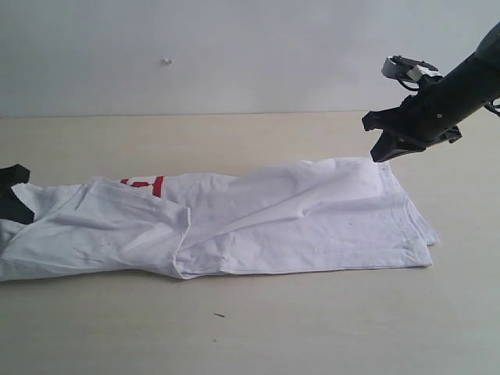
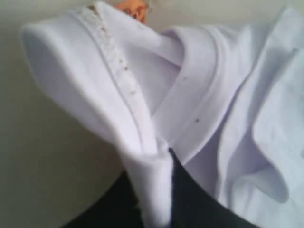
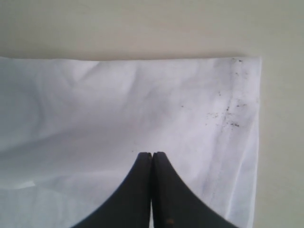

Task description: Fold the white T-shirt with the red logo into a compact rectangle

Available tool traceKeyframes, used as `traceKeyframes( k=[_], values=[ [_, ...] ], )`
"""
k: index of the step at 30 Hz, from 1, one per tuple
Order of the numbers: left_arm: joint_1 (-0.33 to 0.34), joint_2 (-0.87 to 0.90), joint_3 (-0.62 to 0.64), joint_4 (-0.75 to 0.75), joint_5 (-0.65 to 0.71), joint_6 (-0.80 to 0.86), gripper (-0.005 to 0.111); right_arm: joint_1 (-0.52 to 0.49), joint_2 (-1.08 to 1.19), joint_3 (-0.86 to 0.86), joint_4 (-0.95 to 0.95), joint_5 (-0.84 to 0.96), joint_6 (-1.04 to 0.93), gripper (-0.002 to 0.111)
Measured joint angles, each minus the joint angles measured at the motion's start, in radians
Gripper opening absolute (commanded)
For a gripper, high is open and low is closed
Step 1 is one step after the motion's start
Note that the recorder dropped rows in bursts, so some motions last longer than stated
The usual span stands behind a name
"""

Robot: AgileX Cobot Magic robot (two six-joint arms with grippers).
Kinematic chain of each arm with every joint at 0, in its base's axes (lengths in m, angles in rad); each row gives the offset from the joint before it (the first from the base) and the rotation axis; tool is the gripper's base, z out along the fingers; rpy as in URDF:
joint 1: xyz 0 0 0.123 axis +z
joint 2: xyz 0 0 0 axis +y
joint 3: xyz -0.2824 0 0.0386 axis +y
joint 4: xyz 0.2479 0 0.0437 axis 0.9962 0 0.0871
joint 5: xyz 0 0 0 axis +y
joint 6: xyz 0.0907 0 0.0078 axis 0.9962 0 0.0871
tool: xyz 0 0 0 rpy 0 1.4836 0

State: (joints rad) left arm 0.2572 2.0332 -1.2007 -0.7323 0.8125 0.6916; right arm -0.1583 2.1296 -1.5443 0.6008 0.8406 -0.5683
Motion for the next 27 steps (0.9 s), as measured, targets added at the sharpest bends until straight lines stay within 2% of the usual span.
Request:
traceKeyframes(
  k=[4,8,9,15,16,17,18,19,22,27],
  values=[
    [-0.026,-0.083,-0.024,0.0,0.03,-0.045,0.0,0.0,0.0,0.0,0.0,0.0,0.0,0.0],
    [-0.121,-0.146,-0.074,0.0,0.054,-0.115,0.0,0.0,0.0,0.0,0.002,0.004,0.0,0.0],
    [-0.185,-0.163,-0.107,0.0,0.061,-0.145,0.0,0.0,0.0,-0.011,0.002,0.024,0.0,0.0],
    [-0.426,-0.168,-0.232,0.0,0.065,-0.253,0.0,-0.002,-0.059,-0.046,0.002,0.048,0.053,0.0],
    [-0.507,-0.164,-0.283,0.0,0.055,-0.284,0.0,-0.004,-0.102,-0.049,0.002,0.049,0.068,0.0],
    [-0.539,-0.159,-0.306,0.0,0.044,-0.296,0.0,-0.005,-0.119,-0.051,0.002,0.049,0.073,0.003],
    [-0.617,-0.14,-0.351,-0.004,0.014,-0.315,0.0,-0.008,-0.159,-0.053,0.002,0.054,0.087,0.005],
    [-0.647,-0.129,-0.367,-0.006,-0.001,-0.318,0.0,-0.01,-0.177,-0.053,0.002,0.059,0.089,0.008],
    [-0.805,-0.045,-0.461,-0.003,-0.075,-0.329,0.0,-0.012,-0.242,-0.053,0.002,0.095,0.111,0.014],
    [-0.922,0.101,-0.602,-0.003,-0.139,-0.329,0.002,-0.012,-0.304,-0.053,0.017,0.142,0.125,0.02]
  ],
)
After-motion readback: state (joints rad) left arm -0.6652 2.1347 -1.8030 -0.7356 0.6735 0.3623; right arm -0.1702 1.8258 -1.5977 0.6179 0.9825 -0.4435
